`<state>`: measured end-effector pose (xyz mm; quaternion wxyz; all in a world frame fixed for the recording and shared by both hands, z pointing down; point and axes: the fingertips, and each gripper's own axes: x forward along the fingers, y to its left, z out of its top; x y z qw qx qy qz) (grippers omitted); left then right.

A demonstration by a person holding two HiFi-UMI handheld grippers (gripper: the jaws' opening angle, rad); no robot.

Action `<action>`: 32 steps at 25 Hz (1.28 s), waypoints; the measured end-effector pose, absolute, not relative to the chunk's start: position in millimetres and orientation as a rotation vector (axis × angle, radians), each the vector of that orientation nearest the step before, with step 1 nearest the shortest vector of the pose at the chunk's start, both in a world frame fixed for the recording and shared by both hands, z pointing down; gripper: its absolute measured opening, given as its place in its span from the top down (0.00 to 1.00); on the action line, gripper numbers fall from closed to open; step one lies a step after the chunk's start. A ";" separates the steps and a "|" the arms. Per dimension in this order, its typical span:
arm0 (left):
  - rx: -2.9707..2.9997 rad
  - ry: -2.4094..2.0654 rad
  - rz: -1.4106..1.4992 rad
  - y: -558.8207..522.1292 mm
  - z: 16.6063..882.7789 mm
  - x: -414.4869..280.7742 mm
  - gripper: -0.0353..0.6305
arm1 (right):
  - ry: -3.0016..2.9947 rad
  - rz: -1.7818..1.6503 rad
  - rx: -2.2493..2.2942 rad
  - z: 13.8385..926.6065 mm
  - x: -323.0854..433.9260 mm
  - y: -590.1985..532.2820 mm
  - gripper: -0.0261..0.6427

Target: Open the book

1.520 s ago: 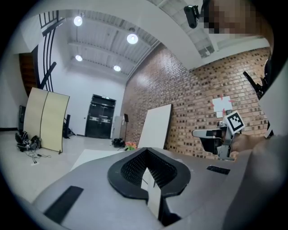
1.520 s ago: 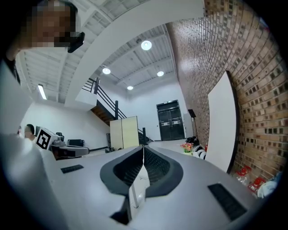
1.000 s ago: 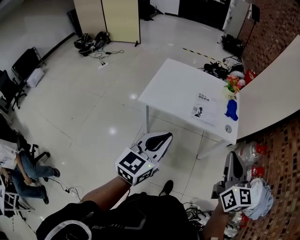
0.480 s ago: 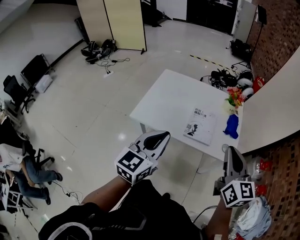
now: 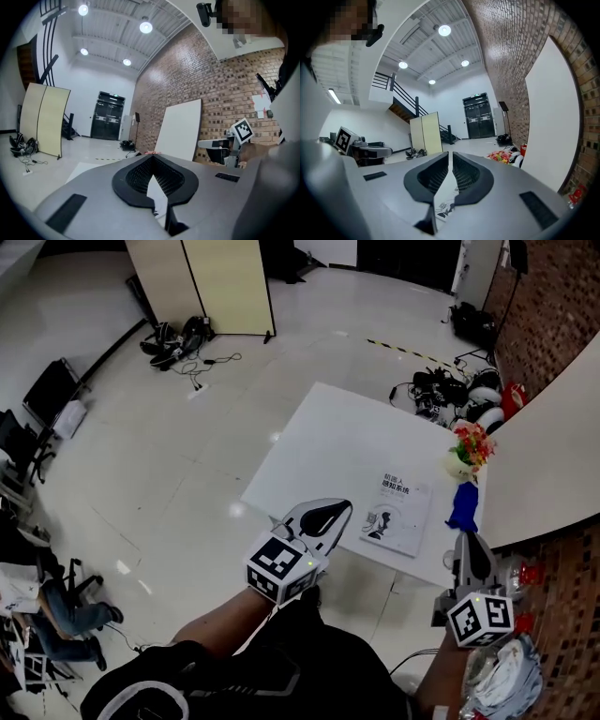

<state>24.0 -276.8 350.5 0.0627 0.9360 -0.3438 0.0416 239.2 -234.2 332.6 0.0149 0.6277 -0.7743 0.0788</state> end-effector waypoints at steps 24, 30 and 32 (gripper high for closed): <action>2.361 -0.899 0.697 -437.1 591.4 111.4 0.95 | -1.920 1.094 1.664 637.8 312.3 -380.0 0.89; 2.261 -0.879 0.783 -439.2 636.4 119.7 0.95 | -1.887 1.185 1.575 671.2 310.0 -384.3 0.89; 2.242 -0.873 0.805 -441.2 646.3 118.2 0.95 | -1.858 1.211 1.566 678.0 310.7 -384.1 0.89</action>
